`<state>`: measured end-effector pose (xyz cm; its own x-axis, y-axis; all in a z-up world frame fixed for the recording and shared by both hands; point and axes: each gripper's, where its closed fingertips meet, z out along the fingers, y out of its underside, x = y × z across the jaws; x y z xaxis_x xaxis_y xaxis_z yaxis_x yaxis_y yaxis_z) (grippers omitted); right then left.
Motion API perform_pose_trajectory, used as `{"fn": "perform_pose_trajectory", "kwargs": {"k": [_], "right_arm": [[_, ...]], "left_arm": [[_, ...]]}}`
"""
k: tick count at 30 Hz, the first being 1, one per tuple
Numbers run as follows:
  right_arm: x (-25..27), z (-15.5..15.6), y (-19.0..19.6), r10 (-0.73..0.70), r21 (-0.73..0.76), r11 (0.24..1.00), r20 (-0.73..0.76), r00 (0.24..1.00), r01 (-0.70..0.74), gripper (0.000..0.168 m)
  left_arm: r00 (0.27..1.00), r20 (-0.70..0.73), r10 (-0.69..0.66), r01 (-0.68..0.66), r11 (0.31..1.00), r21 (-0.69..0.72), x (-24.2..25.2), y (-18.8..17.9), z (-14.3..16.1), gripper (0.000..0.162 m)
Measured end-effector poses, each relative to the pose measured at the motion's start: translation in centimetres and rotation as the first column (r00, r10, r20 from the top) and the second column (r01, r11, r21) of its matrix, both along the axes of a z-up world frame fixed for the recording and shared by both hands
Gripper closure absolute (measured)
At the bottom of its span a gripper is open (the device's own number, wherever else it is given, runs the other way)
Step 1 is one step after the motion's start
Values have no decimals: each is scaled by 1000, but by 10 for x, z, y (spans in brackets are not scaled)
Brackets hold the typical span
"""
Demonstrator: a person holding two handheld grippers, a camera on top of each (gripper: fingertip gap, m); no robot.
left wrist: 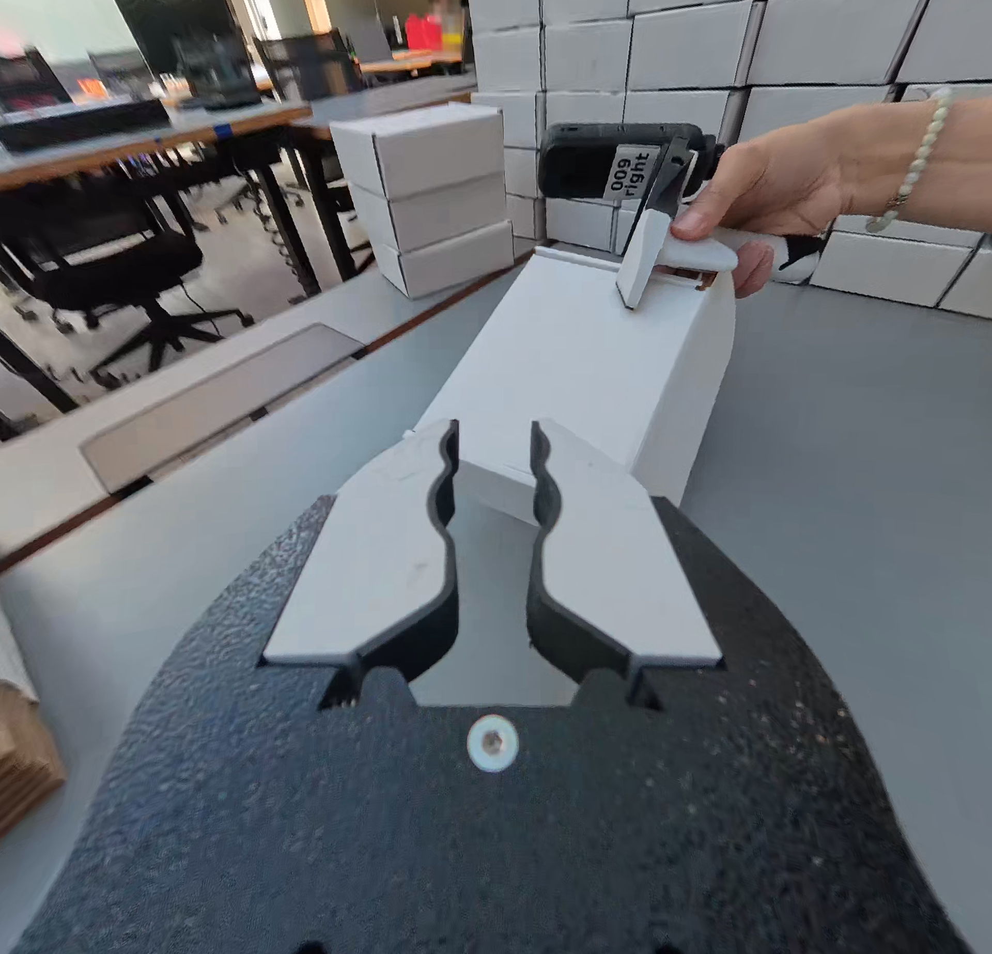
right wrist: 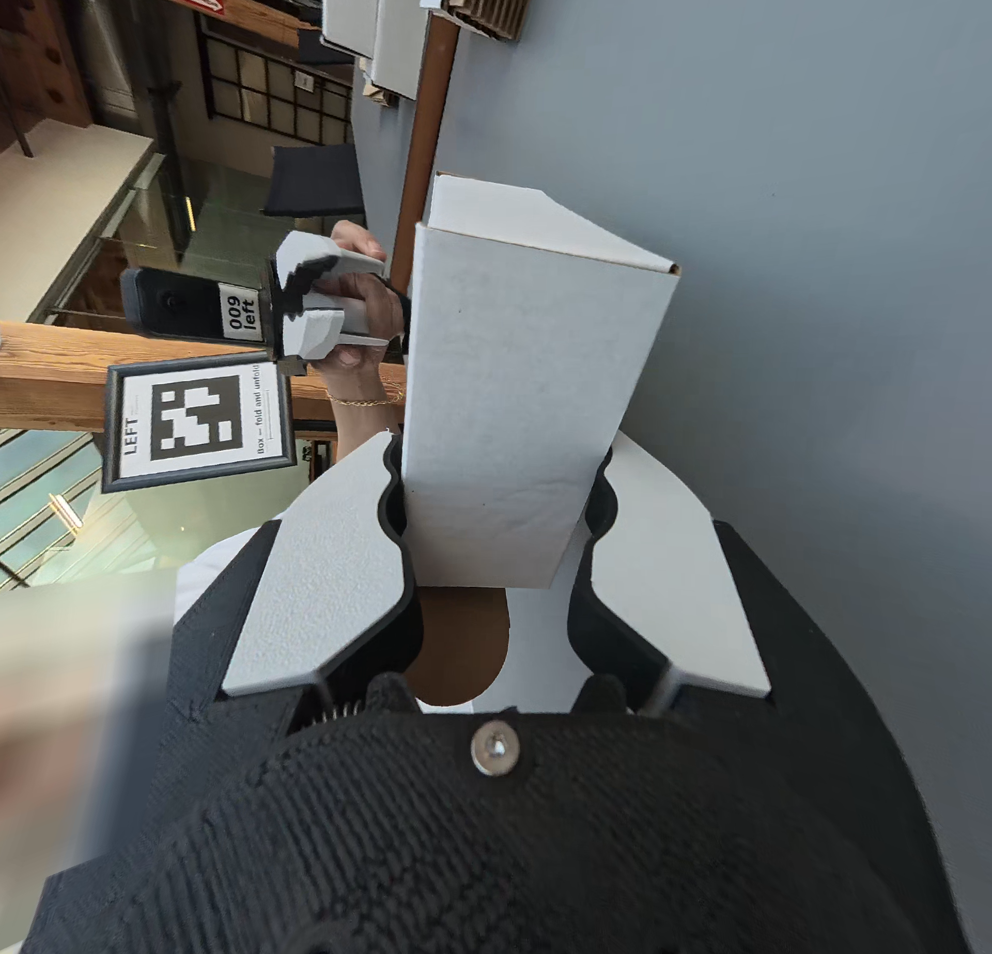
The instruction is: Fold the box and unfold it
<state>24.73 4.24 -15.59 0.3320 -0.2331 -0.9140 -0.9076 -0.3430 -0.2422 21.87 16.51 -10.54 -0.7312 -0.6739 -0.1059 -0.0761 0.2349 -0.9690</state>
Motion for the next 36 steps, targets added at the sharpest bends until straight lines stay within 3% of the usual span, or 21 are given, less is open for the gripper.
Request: {"fn": "perform_pose_trajectory", "kwargs": {"k": [4, 7, 10, 14, 19, 24, 29, 36], "right_arm": [[-8, 27, -9, 50, 145, 989, -38, 998, -44, 100], [-18, 41, -13, 115, 245, 965, -97, 989, -88, 100], [-27, 44, -12, 166, 278, 952, -119, 979, -128, 100], [-39, 42, -2, 221, 300, 939, -147, 964, -170, 101], [-45, 38, 9, 233, 288, 941, -164, 959, -179, 101], [-52, 41, 13, 259, 295, 933, -159, 953, -204, 101], [-56, 36, 14, 266, 279, 936, -157, 951, -215, 101], [-63, 32, 5, 292, 301, 923, -139, 946, -241, 95]], "left_arm": [[940, 341, -20, -88, 951, 297, -13, 24, 30, 108], [819, 556, -142, -174, 862, 476, -31, 26, 35, 102], [687, 651, -323, -237, 747, 621, -53, 8, 23, 95], [513, 694, -504, -341, 623, 704, -73, -19, 5, 84], [374, 759, -534, -420, 632, 651, -83, -40, 9, 71], [322, 732, -600, -438, 591, 677, -85, -52, 2, 75], [285, 698, -657, -423, 567, 706, -89, -59, -4, 92], [418, 681, -601, -379, 566, 732, -93, -64, -3, 98]]}}
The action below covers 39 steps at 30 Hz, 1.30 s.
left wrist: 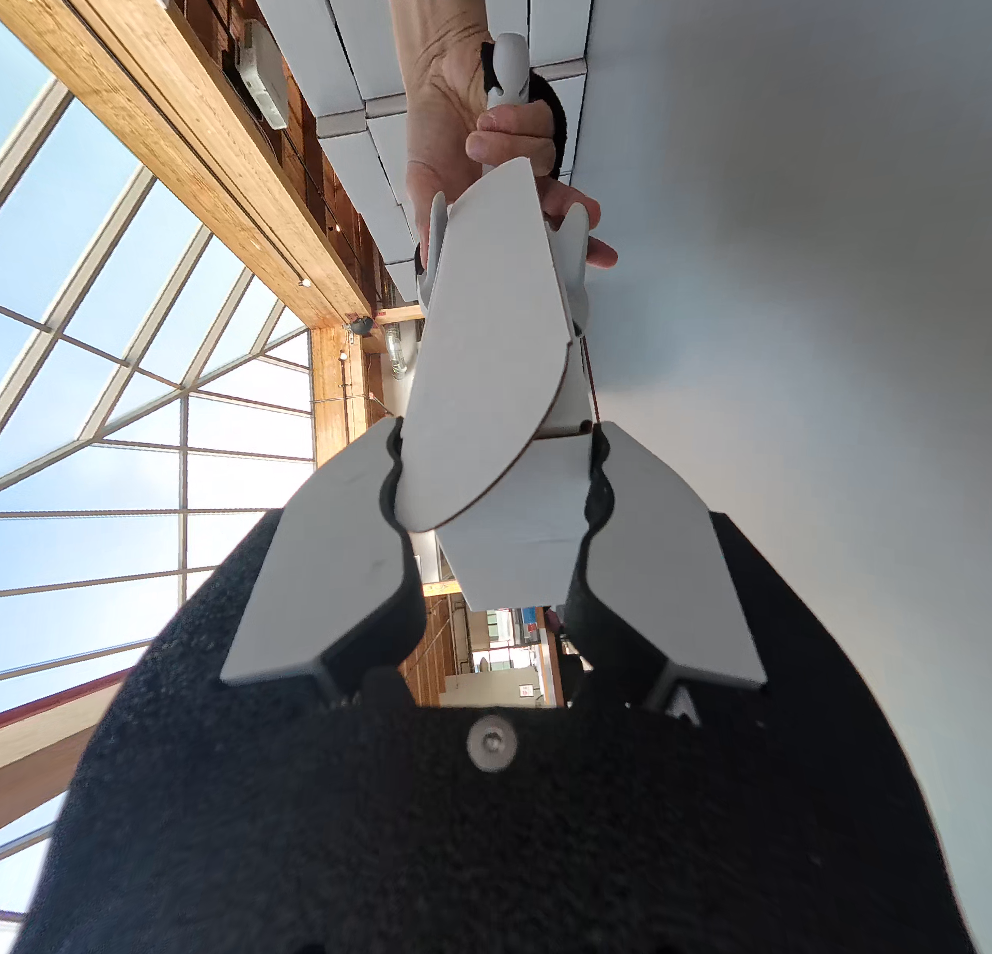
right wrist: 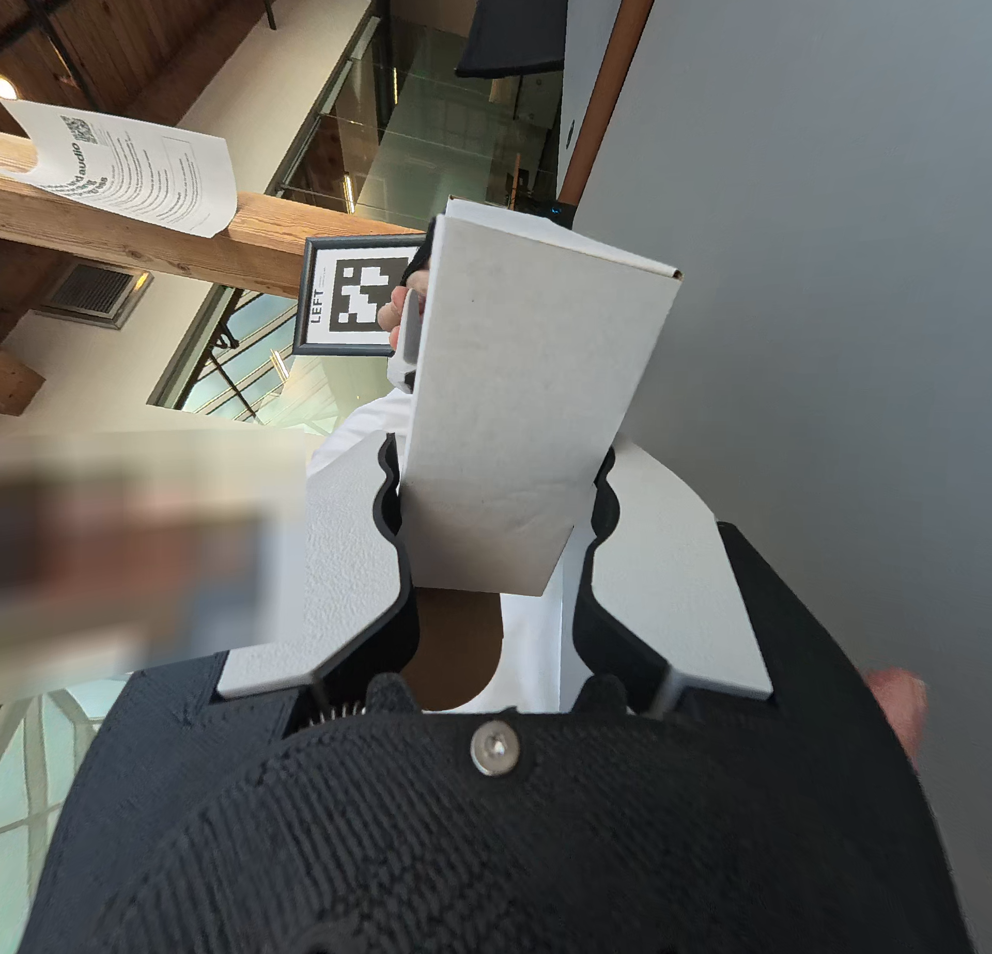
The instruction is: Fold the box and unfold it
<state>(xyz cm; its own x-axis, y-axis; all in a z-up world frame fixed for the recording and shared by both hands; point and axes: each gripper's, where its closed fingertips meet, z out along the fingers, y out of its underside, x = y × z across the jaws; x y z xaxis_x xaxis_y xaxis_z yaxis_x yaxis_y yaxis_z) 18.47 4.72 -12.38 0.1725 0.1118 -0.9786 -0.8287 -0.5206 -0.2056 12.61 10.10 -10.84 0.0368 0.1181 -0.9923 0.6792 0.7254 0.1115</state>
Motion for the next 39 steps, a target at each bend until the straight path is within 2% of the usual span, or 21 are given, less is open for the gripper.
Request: {"fn": "perform_pose_trajectory", "kwargs": {"k": [2, 5, 7, 9, 11, 14, 16, 19, 21, 24, 26, 29, 31, 34, 37, 39], "right_arm": [[7, 13, -5, -33, 72, 997, 55, 998, 29, 89], [33, 44, -22, -173, 193, 971, 145, 974, 144, 77], [47, 64, -35, -283, 273, 937, 237, 929, 216, 67], [51, 67, -42, -336, 279, 931, 403, 851, 236, 61], [52, 68, -46, -383, 299, 921, 583, 717, 249, 65], [54, 56, -49, -380, 287, 921, 807, 452, 262, 78], [45, 51, -51, -357, 301, 929, 882, 307, 217, 90], [46, 41, -57, -325, 313, 928, 945, 26, 204, 102], [39, 37, -59, -310, 318, 934, 948, -75, 161, 109], [31, 27, -62, -276, 292, 950, 952, -133, 114, 114], [22, 25, -63, -282, 294, 954, 947, -154, 59, 126], [17, 22, -61, -285, 297, 955, 925, -251, 10, 139], [12, 14, -58, -250, 252, 967, 937, -245, -21, 152], [11, 16, -56, -272, 272, 962, 930, -249, -34, 156], [10, 9, -58, -224, 218, 975, 938, -265, -53, 162], [9, 4, -63, -184, 174, 983, 947, -263, -60, 155]], "left_arm": [[997, -79, 15, -21, 997, -74, -3, -2, 12, 98], [978, -207, 7, -61, 964, -257, -2, 6, 40, 98], [933, -355, -50, -115, 897, -428, 2, 15, 60, 97], [834, -518, -189, -181, 793, -581, 7, 25, 72, 97], [713, -620, -328, -245, 712, -658, 13, 31, 72, 98], [552, -692, -465, -319, 649, -690, 24, 36, 56, 98], [462, -723, -514, -339, 652, -679, 27, 34, 37, 97], [381, -759, -528, -335, 686, -645, 28, 29, 7, 97], [350, -778, -521, -324, 712, -623, 28, 26, -9, 97], [322, -795, -514, -303, 740, -601, 26, 22, -24, 97], [300, -806, -510, -281, 760, -586, 24, 20, -32, 97], [280, -811, -513, -259, 773, -578, 21, 17, -40, 97], [261, -814, -520, -269, 770, -578, 23, 18, -41, 97], [244, -818, -521, -274, 772, -573, 25, 20, -44, 97], [231, -821, -522, -280, 773, -569, 27, 22, -45, 97], [235, -824, -515, -271, 779, -565, 26, 21, -44, 97]]}}
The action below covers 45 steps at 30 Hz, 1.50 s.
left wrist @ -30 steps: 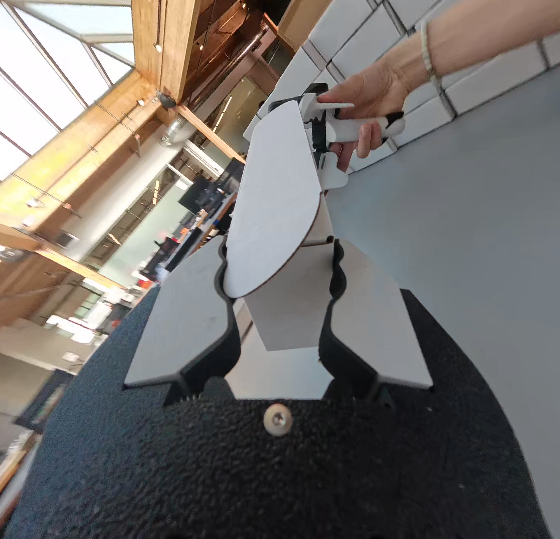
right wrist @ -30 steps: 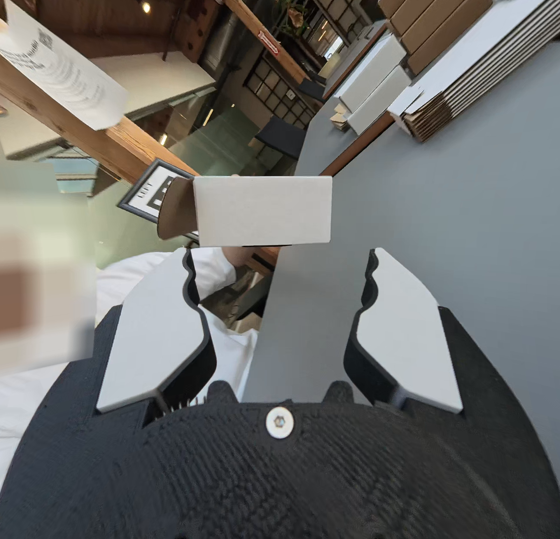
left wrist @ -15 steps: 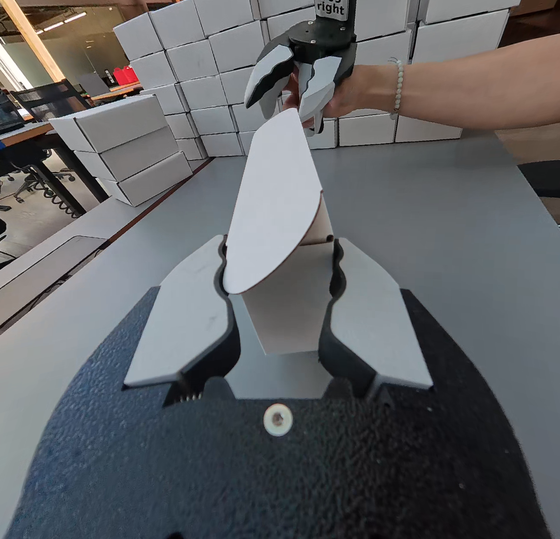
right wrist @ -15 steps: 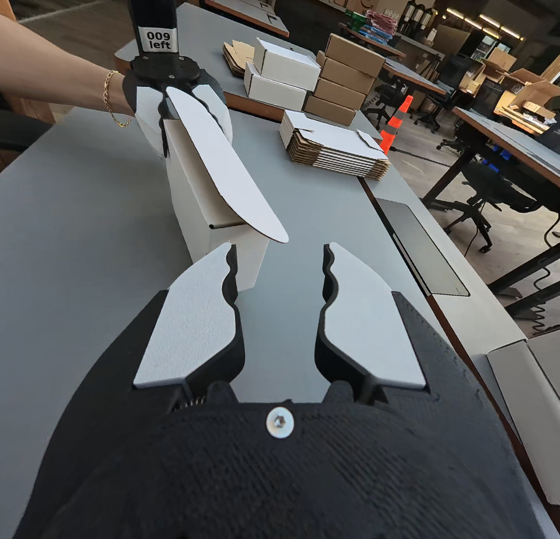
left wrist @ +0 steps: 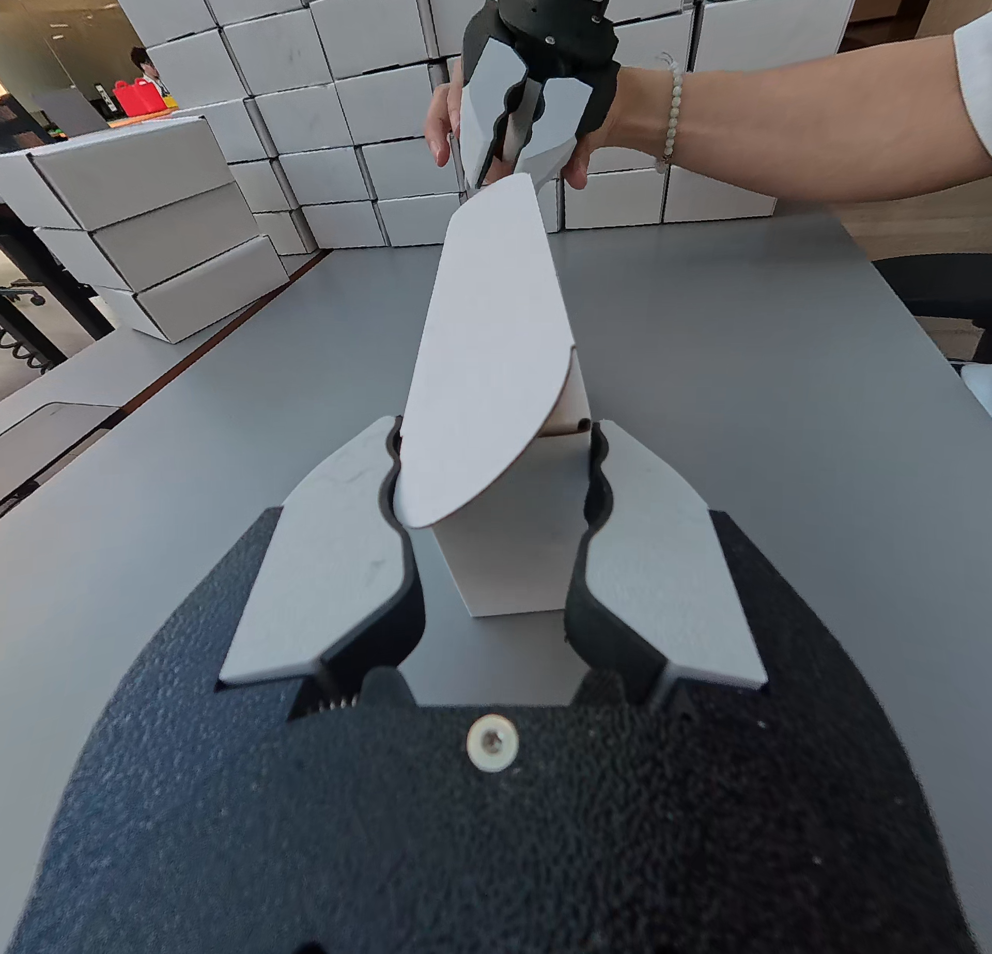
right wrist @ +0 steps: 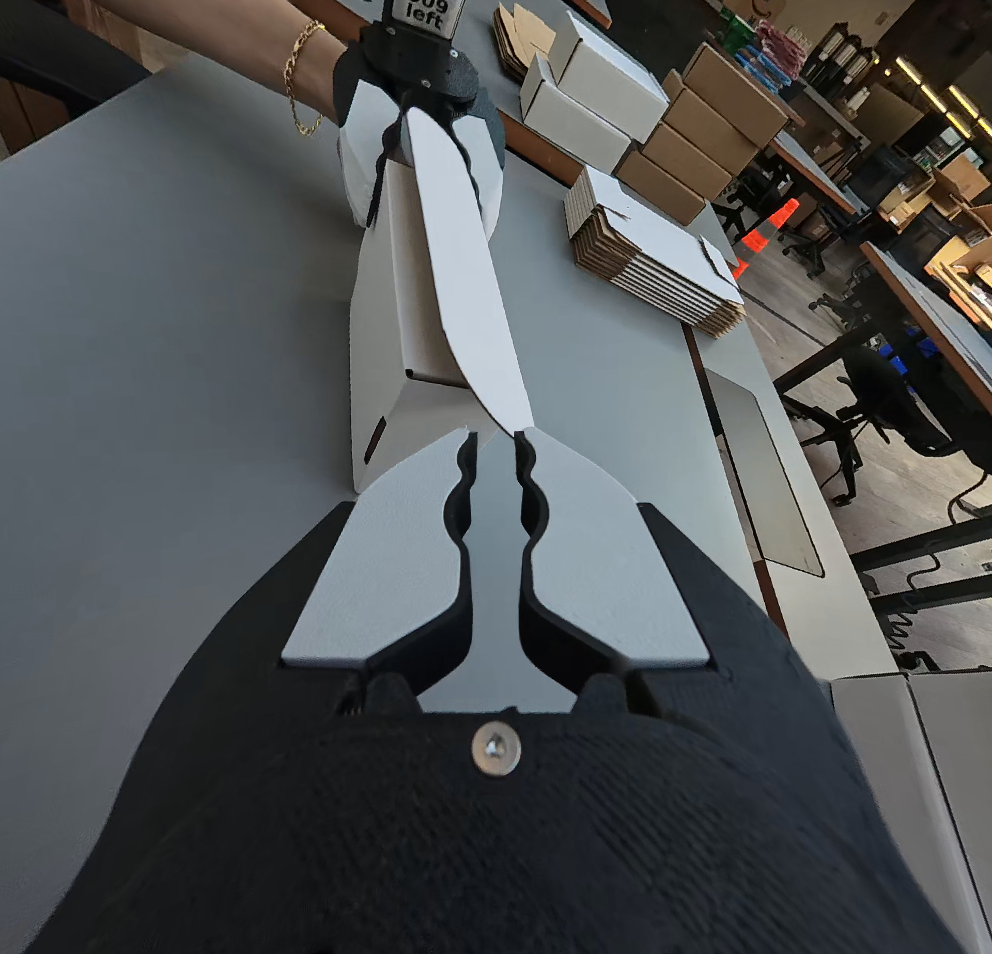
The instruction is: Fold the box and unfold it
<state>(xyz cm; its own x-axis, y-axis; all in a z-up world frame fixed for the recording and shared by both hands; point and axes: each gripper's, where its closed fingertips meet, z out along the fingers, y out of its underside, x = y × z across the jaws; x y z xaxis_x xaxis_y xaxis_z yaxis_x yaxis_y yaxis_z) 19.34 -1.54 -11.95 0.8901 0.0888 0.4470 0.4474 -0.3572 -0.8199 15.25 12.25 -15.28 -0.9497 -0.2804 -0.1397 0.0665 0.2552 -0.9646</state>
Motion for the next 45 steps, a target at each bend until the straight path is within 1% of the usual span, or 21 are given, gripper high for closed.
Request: {"fn": "perform_pose_trajectory", "kwargs": {"k": [3, 7, 10, 11, 14, 17, 20, 23, 24, 28, 29, 34, 36, 38, 41, 45], "right_arm": [[0, -5, -1, -3, -36, 999, 22, 1000, 4, 151], [-2, -4, 7, 7, -26, 1000, 57, 998, -5, 150], [4, 1, 11, -21, -3, 1000, 96, 995, 21, 163], [4, 4, 11, -20, 13, 1000, 80, 997, 19, 164], [3, 9, 11, -17, 46, 999, -48, 999, 19, 165], [10, 9, 12, -86, 24, 995, -254, 963, 96, 165], [18, 9, 14, -150, 7, 985, -474, 868, 175, 164], [22, 9, 13, -176, -7, 976, -620, 764, 219, 164], [24, 9, 12, -193, -16, 971, -643, 741, 239, 164], [25, 8, 9, -242, -62, 961, -667, 704, 270, 165], [21, 8, 10, -233, -71, 965, -678, 697, 253, 166], [22, 10, 10, -296, -116, 947, -673, 678, 299, 165], [21, 11, 12, -295, -114, 946, -687, 664, 303, 164], [23, 12, 14, -306, -107, 937, -714, 631, 333, 164], [25, 12, 15, -313, -92, 926, -728, 610, 365, 164], [23, 11, 18, -300, -60, 924, -725, 620, 378, 163]], "left_arm": [[1000, -2, -5, 5, 1000, 7, 0, 0, 0, 97], [1000, -7, -13, 13, 1000, 14, 1, 1, -1, 97], [1000, -14, -13, 13, 1000, 13, 1, 1, -1, 97], [1000, -13, -18, 18, 1000, 12, 0, 1, -1, 97], [1000, -14, -19, 19, 999, 27, -1, 1, -1, 97], [1000, -26, 2, -1, 999, 39, 1, 1, -2, 97], [998, -48, 27, -25, 998, 50, 3, 1, -3, 97], [996, -68, 53, -48, 997, 67, 6, 0, -4, 97], [995, -72, 65, -60, 995, 77, 7, -1, -4, 97], [989, -107, 103, -89, 988, 122, 9, -3, -6, 98], [987, -113, 113, -97, 986, 137, 10, -4, -7, 98], [978, -130, 162, -135, 972, 193, 13, -8, -9, 98], [975, -133, 176, -146, 967, 209, 14, -10, -9, 98], [973, -134, 187, -154, 962, 224, 15, -11, -9, 98], [970, -134, 202, -168, 959, 229, 16, -12, -10, 98], [969, -134, 207, -174, 959, 225, 17, -13, -9, 98]]}}
